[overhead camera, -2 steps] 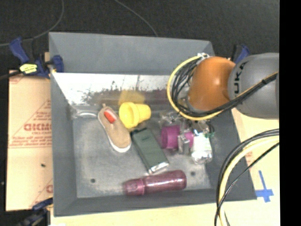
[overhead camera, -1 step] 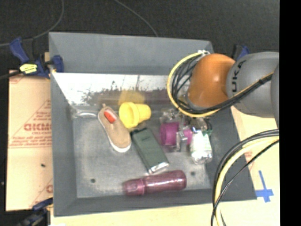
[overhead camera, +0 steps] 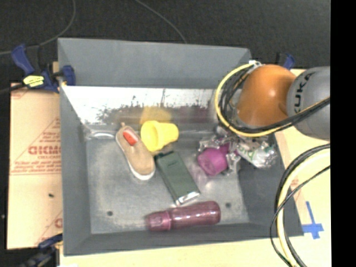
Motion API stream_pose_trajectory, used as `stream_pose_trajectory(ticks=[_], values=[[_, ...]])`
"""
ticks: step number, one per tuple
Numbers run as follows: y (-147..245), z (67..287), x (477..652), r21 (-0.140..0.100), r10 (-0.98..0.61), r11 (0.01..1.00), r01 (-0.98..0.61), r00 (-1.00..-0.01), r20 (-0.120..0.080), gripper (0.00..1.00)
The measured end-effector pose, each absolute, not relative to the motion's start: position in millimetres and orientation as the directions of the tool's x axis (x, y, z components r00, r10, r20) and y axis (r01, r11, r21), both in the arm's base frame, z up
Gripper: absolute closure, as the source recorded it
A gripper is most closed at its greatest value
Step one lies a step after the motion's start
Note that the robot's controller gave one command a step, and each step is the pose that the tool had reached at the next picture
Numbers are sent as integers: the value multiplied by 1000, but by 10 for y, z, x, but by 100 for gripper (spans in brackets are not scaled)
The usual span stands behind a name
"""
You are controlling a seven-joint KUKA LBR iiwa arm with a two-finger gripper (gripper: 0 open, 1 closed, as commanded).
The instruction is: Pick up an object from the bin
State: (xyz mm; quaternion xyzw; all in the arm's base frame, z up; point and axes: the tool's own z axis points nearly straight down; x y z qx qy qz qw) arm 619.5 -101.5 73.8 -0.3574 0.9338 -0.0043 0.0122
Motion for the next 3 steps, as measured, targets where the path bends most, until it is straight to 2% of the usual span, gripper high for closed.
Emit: stream_pose_trajectory(ticks=[1, 2, 3], values=[[-1013, 738, 6194, -17, -667, 745, -667, -744, -19, 100], [-1069, 1195, 6071, -22, -720, 694, -720, -694, -23, 100], [-933, 781, 6187, -19, -666, 746, -666, -745, -27, 100]])
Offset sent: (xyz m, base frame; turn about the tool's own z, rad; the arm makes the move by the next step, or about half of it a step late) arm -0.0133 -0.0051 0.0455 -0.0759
